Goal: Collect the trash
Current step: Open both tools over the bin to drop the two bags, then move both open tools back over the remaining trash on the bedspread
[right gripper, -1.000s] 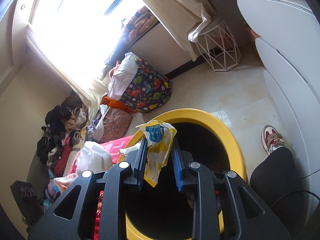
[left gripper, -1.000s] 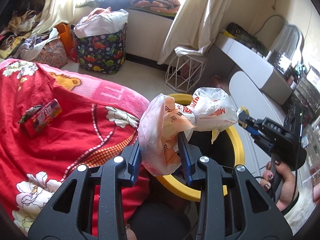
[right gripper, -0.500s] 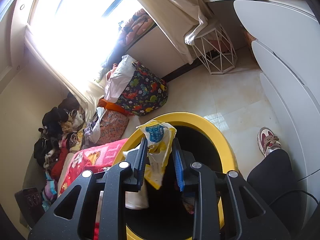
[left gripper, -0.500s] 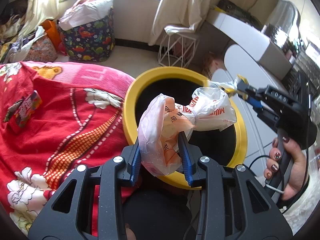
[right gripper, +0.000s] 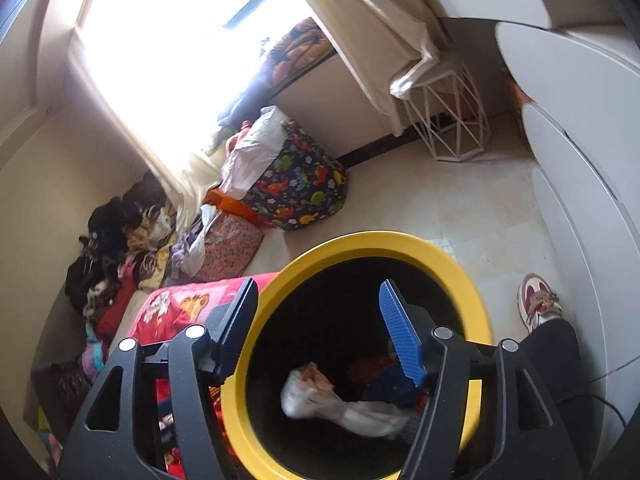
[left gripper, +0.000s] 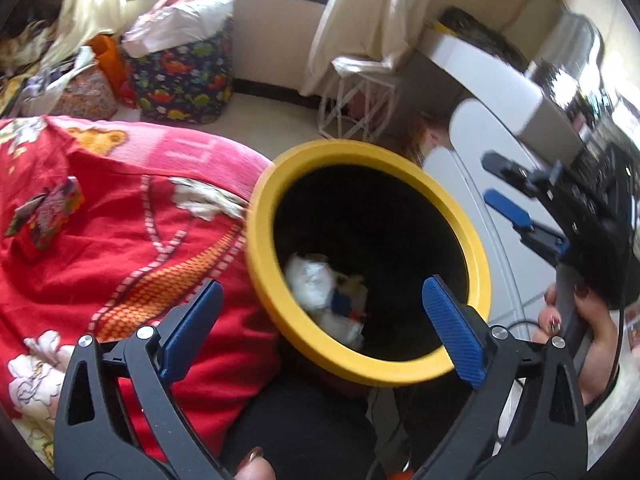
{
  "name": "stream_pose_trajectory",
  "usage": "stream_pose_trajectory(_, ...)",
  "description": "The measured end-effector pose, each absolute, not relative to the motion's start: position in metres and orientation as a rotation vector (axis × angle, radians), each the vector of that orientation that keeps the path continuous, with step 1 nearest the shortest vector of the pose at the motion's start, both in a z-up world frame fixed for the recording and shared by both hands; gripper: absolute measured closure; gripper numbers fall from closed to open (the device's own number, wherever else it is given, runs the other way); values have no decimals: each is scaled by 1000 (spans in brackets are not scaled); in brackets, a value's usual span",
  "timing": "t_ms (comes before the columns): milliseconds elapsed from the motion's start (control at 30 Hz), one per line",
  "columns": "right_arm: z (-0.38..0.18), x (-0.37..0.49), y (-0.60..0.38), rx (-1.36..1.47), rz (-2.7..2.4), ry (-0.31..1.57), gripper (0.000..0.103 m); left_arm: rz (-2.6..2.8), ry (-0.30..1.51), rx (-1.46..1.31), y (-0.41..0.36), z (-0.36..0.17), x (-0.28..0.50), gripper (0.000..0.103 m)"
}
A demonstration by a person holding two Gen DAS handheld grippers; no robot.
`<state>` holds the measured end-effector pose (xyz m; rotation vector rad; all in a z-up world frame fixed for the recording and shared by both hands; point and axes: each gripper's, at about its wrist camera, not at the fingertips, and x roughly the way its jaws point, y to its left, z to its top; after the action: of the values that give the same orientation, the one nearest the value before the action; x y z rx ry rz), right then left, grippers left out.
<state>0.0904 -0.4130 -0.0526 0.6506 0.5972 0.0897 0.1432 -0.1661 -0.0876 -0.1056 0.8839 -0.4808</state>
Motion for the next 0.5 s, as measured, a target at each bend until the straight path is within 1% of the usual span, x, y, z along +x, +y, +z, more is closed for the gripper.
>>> stream_pose_trajectory(33,-50,92,-407,639,108,600,37,-464,873,-117,-161,-86,144,11)
stream_pose_trajectory(267,-41,102,-365,593,218,635,33,-332,792,-214,-113,-73,148,11)
stream_pose_trajectory(500,-32,115,-315,547,327,678,31,-229,752,-290,-60,-66,151,11)
